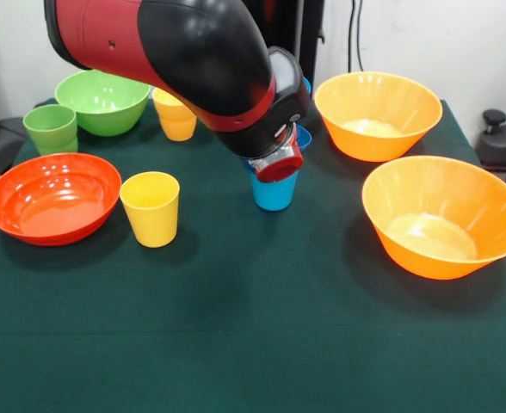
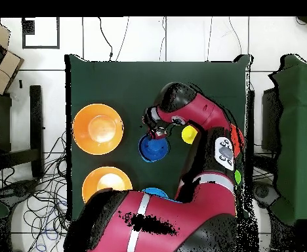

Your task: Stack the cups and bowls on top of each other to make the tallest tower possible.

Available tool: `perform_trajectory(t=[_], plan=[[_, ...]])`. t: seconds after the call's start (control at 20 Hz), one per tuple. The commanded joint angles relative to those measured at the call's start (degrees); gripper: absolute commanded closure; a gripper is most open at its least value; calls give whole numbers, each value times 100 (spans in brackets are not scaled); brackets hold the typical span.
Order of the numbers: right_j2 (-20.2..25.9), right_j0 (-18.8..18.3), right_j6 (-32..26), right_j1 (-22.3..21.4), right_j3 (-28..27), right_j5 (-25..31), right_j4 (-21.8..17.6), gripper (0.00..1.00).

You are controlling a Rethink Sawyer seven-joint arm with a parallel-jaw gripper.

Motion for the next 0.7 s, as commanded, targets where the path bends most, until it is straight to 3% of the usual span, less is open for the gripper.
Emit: perform_trajectory(t=[0.05,0.7], plan=[[297,154,866,20,343,-134,129,100],[214,228,823,48,346,-200,163,100]])
